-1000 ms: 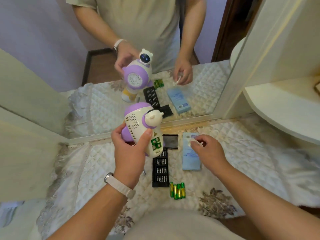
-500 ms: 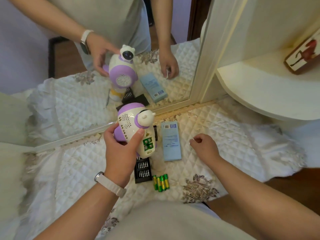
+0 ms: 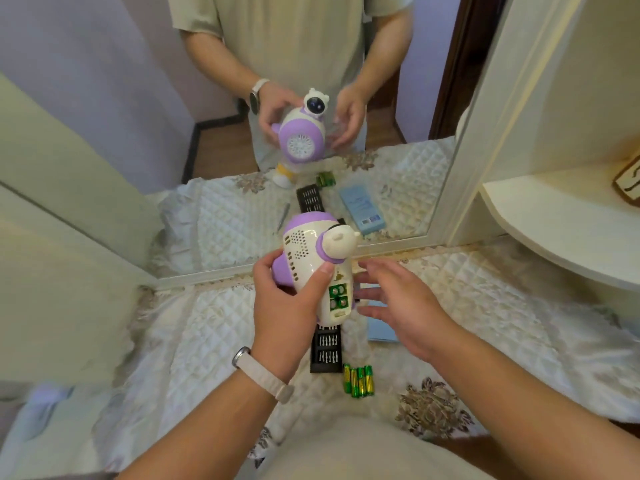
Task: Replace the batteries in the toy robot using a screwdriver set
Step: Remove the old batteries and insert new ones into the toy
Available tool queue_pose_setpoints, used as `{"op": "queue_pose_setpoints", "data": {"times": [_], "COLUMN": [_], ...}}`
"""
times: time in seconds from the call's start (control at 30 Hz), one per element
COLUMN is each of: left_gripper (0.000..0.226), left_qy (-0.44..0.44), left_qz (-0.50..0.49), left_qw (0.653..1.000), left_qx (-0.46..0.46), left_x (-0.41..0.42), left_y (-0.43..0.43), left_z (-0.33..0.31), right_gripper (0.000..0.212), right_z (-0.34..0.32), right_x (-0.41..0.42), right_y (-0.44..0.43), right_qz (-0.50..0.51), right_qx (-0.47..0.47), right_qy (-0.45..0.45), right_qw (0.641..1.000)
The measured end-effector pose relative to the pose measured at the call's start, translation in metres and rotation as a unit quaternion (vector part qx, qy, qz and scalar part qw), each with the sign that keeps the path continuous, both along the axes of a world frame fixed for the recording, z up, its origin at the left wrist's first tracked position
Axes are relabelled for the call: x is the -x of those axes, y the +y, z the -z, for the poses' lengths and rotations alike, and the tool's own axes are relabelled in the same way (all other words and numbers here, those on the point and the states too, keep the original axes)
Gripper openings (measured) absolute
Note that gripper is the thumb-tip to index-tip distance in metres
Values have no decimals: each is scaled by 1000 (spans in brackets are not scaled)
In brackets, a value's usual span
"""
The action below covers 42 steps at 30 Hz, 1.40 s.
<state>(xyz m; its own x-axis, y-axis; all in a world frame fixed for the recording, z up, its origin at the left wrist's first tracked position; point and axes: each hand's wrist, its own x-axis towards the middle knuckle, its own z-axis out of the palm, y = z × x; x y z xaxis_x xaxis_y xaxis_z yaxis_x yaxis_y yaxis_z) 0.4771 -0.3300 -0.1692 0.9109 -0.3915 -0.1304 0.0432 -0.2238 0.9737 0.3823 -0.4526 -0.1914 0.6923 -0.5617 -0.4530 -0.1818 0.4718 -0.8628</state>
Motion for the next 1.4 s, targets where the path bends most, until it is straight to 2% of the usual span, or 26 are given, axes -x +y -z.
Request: {"op": "queue_pose_setpoints", "data": {"times": [0.17,0.27,0.4,0.53,0.63,0.87,0.97,1.1,1.4], "left_gripper": [63,78,107,115,111,94,95,85,68], "left_qy": [-58,-123,-291,-407,-466,-578,-617,-651,-684], "left_qz": [30,66,134,124,116,114,138,172,158], "left_qw": [998,989,929,867,828,763,728,682,641], "left_qx": [-9,-41,-183,-260,-288,-265,-264,-285,-312], "left_x": [12,18,22,18,10,-16,-34,-47,-50], "left_y": [15,25,36,41,43,41,44,49,46], "left_z": [-12,-13,-11,-10,-11,-18,-19,-25,-26], "right_gripper": [28,33,43,44,47,53,55,55,67], "right_z": [-27,-30,-29,-28,-28,-27,-23,-20,-12], "right_x": [-3,-4,-10,-14,-18,-35,-43,-47,-63], "right_y": [36,39,42,43,44,42,42,43,47], "right_qz": [-11,-24,-37,-46,-53,-65,-70,-59,-51], "right_qx": [-135,-186,-257,-296,-301,-315,-340,-373,-404], "right_qy": [-93,-111,-148,-181,-210,-245,-256,-285,-257], "right_qw": [986,976,954,937,929,915,902,881,876]}}
